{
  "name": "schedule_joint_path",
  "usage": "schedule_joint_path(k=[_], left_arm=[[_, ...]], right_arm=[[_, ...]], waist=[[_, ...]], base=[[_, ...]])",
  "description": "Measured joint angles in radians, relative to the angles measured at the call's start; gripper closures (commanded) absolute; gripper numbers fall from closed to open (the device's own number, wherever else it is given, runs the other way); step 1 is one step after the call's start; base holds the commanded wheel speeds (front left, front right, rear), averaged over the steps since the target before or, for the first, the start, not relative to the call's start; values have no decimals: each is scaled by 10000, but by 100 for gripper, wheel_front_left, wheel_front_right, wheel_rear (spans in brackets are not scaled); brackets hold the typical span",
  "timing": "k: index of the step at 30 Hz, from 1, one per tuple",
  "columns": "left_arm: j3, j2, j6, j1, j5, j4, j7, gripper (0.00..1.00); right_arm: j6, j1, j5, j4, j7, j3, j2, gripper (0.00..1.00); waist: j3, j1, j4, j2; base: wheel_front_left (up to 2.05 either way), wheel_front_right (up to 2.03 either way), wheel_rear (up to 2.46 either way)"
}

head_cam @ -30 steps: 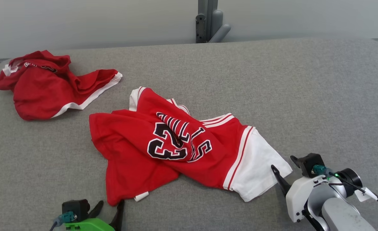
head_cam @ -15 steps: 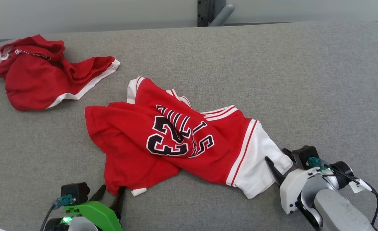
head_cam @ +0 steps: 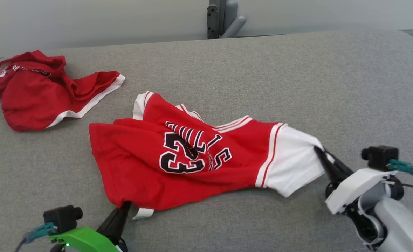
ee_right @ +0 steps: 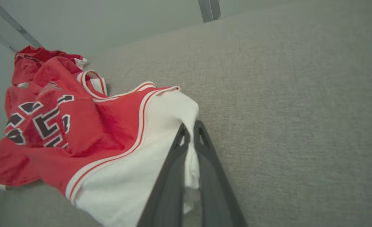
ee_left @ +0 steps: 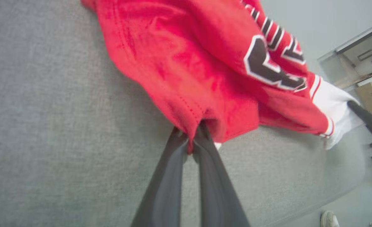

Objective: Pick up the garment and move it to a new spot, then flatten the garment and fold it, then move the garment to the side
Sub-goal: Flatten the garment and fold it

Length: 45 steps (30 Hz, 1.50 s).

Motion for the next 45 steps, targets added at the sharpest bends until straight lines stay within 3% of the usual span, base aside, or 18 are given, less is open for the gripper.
schedule_joint_path(k=[5,8,12,16,21,25,30,33,37,40,45], left_arm=[[907,556,17,582,-1810,-3453,593,100],[1480,978,318,334,-2380,-5200,1110,100],[1902,1409,878,-1247,-2938,-6569,2038,100],[1845,1789,1390,-3960,-3060,-6734,3114,100],[1356,1638,1749,-8289,-2575,-4899,3714,100],[999,999,1691,-11413,-1580,-2539,3158,100],[986,299,1189,-14088,-157,144,767,100],[909,69,817,-14869,529,1507,-786,100],[750,-46,397,-15569,1174,3068,-2606,100],[604,-92,209,-15613,1386,3902,-3158,100],[372,-29,25,-13750,1009,4351,-3448,100]], right_arm=[[-4,359,2211,-2596,222,-1384,-894,100],[-6,206,3156,-3919,487,-2253,-1319,100],[-10,-801,3802,-4832,876,-3218,-1499,100],[-10,-2503,3820,-4953,1429,-3860,-1494,100],[-10,-5583,3126,-3810,2021,-4516,-1024,100],[-10,-8385,1935,-2169,1946,-4901,-184,100],[-10,-11276,648,-307,579,-5413,1386,100],[-10,-12318,6,654,-290,-5545,1944,100],[-10,-13108,-522,1388,-945,-5396,2075,100],[-10,-13043,-240,1304,-955,-4575,2115,100],[-10,-10247,548,424,-1037,-2940,1615,100]], waist=[[134,0,-214,0],[428,0,-310,0],[1013,0,-399,0],[1739,0,-461,0],[2753,2,-477,0],[3562,3,-462,0],[4459,3,-494,0],[4867,4,-569,0],[5246,3,-695,0],[5453,3,-773,0],[5479,2,-884,0]], base=[[0,0,0],[0,0,0],[0,0,0],[0,0,0],[0,0,0],[0,0,0],[0,0,0],[0,0,0],[0,0,0],[0,0,0],[0,0,0]])
